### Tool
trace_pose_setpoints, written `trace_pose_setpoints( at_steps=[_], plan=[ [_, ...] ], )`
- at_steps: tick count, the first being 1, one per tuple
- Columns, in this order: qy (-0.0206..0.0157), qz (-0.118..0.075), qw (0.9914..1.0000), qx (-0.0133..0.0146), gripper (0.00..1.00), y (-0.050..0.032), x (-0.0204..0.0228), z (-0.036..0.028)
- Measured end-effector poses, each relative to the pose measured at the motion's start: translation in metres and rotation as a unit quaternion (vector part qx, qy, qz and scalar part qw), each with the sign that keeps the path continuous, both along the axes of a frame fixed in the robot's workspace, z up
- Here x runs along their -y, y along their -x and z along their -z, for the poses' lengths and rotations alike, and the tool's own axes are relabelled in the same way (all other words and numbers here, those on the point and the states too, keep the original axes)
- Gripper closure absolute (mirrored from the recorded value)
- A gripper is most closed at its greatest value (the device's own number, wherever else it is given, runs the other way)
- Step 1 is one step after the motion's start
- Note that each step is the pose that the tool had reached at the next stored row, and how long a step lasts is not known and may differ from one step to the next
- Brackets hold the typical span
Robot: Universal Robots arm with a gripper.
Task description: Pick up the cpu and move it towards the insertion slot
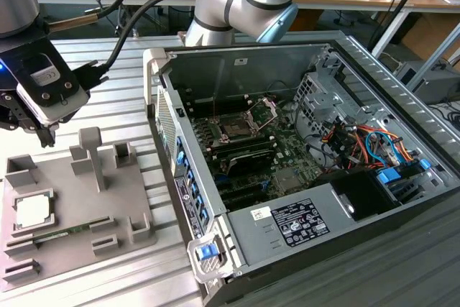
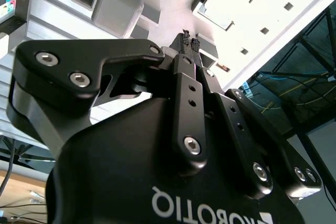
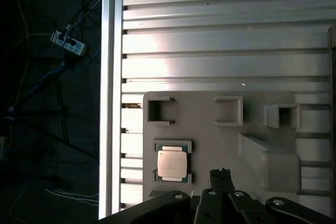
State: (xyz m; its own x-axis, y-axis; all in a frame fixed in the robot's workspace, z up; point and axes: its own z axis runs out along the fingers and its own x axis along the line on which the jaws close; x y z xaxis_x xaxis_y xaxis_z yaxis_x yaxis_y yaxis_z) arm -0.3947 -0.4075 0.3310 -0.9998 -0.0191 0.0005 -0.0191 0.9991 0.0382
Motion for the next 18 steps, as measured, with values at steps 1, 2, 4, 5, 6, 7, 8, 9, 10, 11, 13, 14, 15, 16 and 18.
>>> trace_pose_setpoints(
  at_steps=[1, 2, 4, 5, 6, 7, 8, 9, 10, 11, 13, 14, 15, 16, 18],
  plan=[
    [0.0, 0.0, 1.0, 0.0, 0.89, 0.0, 0.0, 0.0002],
    [0.0, 0.0, 1.0, 0.0, 0.89, 0.0, 0.0, 0.0005],
    [0.0, 0.0, 1.0, 0.0, 0.89, 0.0001, 0.0, 0.0011],
    [0.0, 0.0, 1.0, 0.0, 0.89, 0.0001, 0.0, 0.0015],
    [0.0, 0.0, 1.0, 0.0, 0.89, 0.0001, 0.0, 0.0017],
    [0.0, 0.0, 1.0, 0.0, 0.89, 0.0001, 0.0, 0.0019],
    [0.0, 0.0, 1.0, 0.0, 0.89, 0.0002, 0.0, 0.0022],
    [0.0, 0.0, 1.0, 0.0, 0.89, 0.0004, 0.0, 0.0026],
    [0.0, 0.0, 1.0, 0.0, 0.89, 0.0007, 0.0, 0.0031],
    [0.0, 0.0, 1.0, 0.0001, 0.89, 0.0009, 0.0, 0.0033],
    [0.0, 0.0, 1.0, 0.0001, 0.89, 0.0018, 0.0, 0.004],
    [0.0, 0.0, 1.0, 0.0, 0.89, 0.0022, 0.0, 0.0044],
    [0.0, 0.0, 1.0, -0.0001, 0.89, 0.0024, 0.0, 0.0046],
    [0.0001, 0.0, 1.0, -0.0001, 0.89, 0.0025, 0.0, 0.0047],
    [0.0, 0.0, 1.0, 0.0, 0.89, 0.0031, 0.0, 0.0056]
  ],
)
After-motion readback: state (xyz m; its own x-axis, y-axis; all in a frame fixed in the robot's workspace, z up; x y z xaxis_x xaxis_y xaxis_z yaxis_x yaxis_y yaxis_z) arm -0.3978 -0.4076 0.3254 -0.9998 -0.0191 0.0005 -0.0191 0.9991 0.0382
